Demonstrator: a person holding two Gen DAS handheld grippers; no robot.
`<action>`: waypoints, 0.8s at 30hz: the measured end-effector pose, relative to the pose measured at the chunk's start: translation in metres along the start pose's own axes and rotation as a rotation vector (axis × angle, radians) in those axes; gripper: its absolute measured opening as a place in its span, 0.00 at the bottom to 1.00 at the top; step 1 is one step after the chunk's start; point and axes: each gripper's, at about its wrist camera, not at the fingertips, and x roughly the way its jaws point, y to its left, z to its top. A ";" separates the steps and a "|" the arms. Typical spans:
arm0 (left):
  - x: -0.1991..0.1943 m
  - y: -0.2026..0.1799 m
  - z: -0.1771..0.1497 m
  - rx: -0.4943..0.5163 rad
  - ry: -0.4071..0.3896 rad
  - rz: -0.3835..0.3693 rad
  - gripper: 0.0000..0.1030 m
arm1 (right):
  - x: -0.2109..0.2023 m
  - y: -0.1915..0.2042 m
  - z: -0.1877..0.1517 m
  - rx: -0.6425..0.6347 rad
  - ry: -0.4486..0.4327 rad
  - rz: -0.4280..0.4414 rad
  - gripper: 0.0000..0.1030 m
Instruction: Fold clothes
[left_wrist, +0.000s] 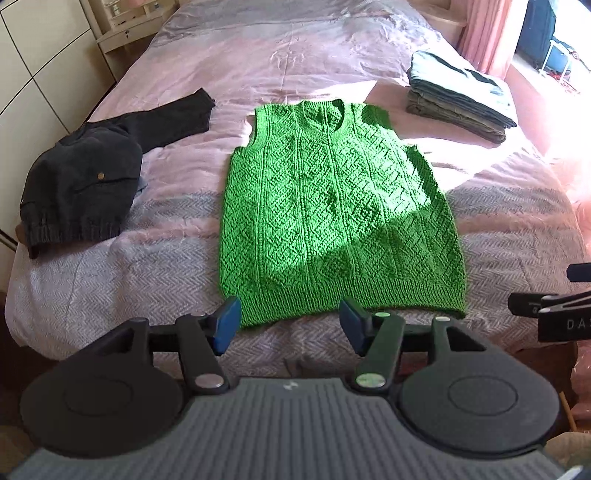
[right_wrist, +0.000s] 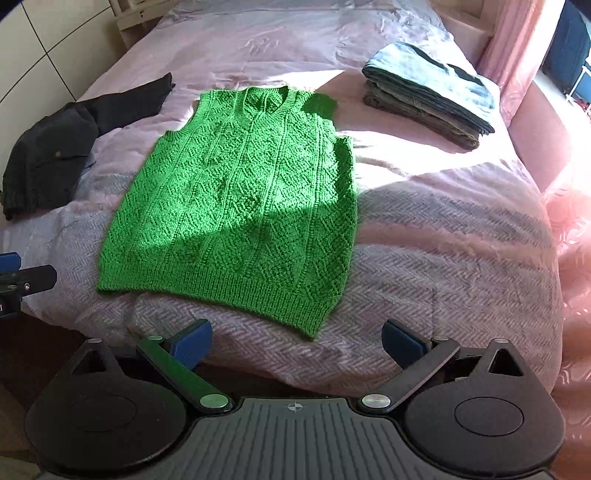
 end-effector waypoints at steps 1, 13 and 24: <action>0.000 -0.001 0.000 -0.002 0.003 0.008 0.53 | 0.001 -0.001 0.000 -0.007 0.001 0.003 0.97; 0.015 -0.010 0.010 0.002 0.044 0.019 0.54 | 0.017 -0.012 0.011 -0.027 0.037 0.017 0.97; 0.069 0.008 0.044 0.054 0.123 0.006 0.54 | 0.049 -0.037 0.035 0.114 0.115 -0.027 0.97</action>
